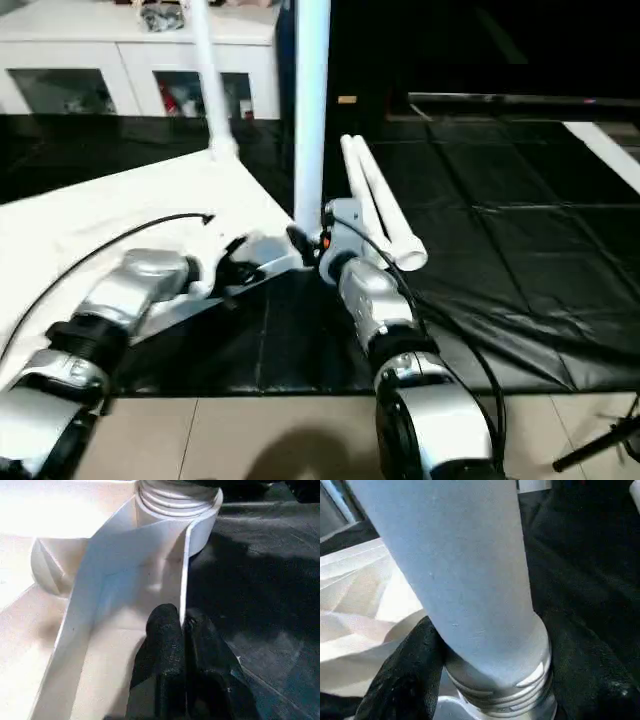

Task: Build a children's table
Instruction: Rotate leg to tighten

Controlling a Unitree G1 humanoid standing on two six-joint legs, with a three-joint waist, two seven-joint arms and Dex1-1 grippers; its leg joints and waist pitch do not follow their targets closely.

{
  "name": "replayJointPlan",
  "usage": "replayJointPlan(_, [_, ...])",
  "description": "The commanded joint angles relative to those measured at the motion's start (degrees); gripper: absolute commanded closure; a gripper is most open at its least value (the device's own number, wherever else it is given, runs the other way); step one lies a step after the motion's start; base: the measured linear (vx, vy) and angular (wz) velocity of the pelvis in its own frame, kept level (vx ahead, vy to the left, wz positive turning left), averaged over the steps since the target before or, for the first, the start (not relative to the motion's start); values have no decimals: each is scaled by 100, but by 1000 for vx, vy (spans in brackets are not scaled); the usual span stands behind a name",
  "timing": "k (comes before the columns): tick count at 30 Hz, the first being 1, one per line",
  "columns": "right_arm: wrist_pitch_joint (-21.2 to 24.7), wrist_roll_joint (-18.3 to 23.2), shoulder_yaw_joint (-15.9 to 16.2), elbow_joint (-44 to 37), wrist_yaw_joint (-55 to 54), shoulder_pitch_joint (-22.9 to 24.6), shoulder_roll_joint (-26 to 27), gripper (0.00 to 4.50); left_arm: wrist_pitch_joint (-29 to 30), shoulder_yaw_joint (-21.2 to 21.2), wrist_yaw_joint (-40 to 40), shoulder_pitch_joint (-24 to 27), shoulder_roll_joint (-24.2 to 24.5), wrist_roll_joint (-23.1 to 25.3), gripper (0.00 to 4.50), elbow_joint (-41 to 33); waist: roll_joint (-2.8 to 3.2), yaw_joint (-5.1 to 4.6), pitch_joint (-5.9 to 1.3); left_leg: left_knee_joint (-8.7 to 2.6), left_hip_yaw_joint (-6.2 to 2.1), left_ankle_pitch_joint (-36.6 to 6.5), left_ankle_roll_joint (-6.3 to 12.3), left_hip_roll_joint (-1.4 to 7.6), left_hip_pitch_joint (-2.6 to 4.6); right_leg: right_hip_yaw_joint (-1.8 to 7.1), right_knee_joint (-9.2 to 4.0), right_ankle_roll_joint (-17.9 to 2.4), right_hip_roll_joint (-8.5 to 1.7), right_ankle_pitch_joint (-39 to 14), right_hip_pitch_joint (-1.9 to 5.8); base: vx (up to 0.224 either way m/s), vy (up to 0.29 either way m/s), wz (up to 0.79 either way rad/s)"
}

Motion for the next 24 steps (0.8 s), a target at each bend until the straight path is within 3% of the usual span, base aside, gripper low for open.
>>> replayJointPlan(1, [296,71,170,309,448,102,607,128,-150,161,596,-231,-31,121,450,-218,30,13,-383,-341,90,-767,161,-36,-109,332,-552,-864,-423,-1077,340,0,0,0])
replayJointPlan(3, [273,66,148,283,501,110,557,108,-206,92,414,-122,75,157,450,-321,52,-3,-391,-343,79,-735,180,-24,-123,330,-519,-926,-426,-799,356,0,0,0])
replayJointPlan(4, [234,11,176,268,513,119,515,108,-225,53,324,-66,136,170,450,-381,58,-44,-395,-344,63,-643,166,-46,-181,312,-479,-955,-413,-614,414,0,0,0])
replayJointPlan(7, [34,-204,318,254,620,159,313,73,-315,-100,2,85,351,215,450,-502,86,-132,-432,-313,67,-452,213,-38,-161,316,-442,-1129,-407,-25,397,0,0,0])
replayJointPlan(8, [-21,-240,340,278,650,157,261,70,-320,-132,-43,115,394,231,450,-531,98,-134,-451,-287,71,-286,269,-28,-153,314,-401,-1283,-401,403,397,0,0,0])
replayJointPlan(10, [-170,-278,402,171,1008,245,-15,60,-474,-268,-397,230,596,274,450,-607,109,-133,-447,-282,71,-239,318,-28,-165,304,-388,-1367,-404,576,410,0,0,0])
replayJointPlan(14, [-301,-252,458,-82,1542,366,-326,25,-685,-369,-775,343,794,298,450,-683,94,-100,-429,-285,96,-392,388,-8,-131,317,-413,-1433,-417,452,395,0,0,0])
replayJointPlan(17, [-357,-246,492,-311,1956,451,-554,7,-759,-426,-1044,419,934,296,450,-722,77,-57,-420,-286,106,-437,418,10,-146,320,-412,-1415,-426,348,408,0,0,0])
replayJointPlan(19, [-384,-264,604,-601,2585,533,-858,7,-984,-547,-1402,532,1156,300,450,-781,39,-30,-416,-290,115,-479,431,13,-141,313,-423,-1369,-415,220,409,0,0,0])
replayJointPlan(20, [-368,-237,805,-942,3426,610,-1160,7,-1201,-671,-1809,655,1405,306,450,-839,33,-11,-411,-290,114,-493,467,20,-149,312,-418,-1333,-411,162,411,0,0,0])
replayJointPlan(22, [-363,-224,869,-1035,3665,629,-1236,7,-1224,-697,-1904,685,1467,309,450,-854,39,-2,-415,-280,120,-477,508,23,-147,318,-410,-1300,-409,172,402,0,0,0])
replayJointPlan(23, [-336,-214,1073,-1218,4289,646,-1447,7,-1475,-794,-2222,748,1669,345,450,-869,19,-1,-409,-282,124,-490,515,15,-145,314,-419,-1289,-407,88,397,0,0,0])
replayJointPlan(24, [-336,-214,1073,-1218,4289,646,-1447,7,-1475,-794,-2222,748,1669,345,450,-869,2,-1,-406,-281,126,-503,524,11,-148,312,-432,-1273,-404,29,402,0,0,0])
